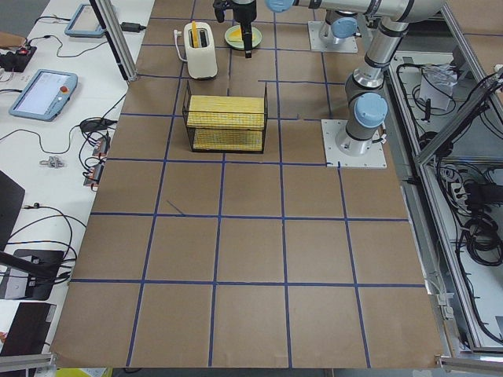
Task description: Press toaster with right arm
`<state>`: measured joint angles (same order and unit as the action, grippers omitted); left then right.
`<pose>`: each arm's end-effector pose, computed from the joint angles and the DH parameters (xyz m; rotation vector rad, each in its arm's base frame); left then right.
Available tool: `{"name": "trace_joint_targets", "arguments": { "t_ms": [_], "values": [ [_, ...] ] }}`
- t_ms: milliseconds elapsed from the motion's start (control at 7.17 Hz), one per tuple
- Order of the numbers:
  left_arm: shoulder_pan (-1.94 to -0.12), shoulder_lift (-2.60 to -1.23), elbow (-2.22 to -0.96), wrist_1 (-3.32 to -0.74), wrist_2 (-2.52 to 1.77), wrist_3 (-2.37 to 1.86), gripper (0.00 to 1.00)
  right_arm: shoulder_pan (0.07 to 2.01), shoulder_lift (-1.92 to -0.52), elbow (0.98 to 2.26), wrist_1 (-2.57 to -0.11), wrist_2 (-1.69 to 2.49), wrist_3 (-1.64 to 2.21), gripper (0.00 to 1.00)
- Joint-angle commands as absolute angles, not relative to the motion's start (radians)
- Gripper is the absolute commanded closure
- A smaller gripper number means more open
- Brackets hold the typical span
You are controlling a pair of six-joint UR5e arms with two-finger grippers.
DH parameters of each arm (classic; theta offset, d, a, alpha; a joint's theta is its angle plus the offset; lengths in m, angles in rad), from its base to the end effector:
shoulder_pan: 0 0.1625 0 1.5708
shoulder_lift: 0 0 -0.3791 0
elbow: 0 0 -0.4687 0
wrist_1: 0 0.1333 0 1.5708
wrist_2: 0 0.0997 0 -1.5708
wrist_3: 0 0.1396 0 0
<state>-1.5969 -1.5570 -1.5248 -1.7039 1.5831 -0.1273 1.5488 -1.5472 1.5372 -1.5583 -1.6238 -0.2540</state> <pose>-0.1459 -0.5482 0.4231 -0.1572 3.1177 0.1127 0.1132 -0.5796 0.4065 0.3577 -3.0686 -0.0151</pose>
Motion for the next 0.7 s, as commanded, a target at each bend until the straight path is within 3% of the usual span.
{"name": "trace_joint_targets", "arguments": {
  "t_ms": [0, 558],
  "values": [
    [-1.597, -1.557, -1.525, -1.704, 1.583, -0.127, 0.00, 1.548, -1.551, 1.543, -1.558, -1.632, -0.229, 0.00],
    [-1.597, -1.557, -1.525, -1.704, 1.583, -0.127, 0.00, 1.545, -1.549, 1.543, -1.565, -1.618, -0.155, 0.00]
  ]
}}
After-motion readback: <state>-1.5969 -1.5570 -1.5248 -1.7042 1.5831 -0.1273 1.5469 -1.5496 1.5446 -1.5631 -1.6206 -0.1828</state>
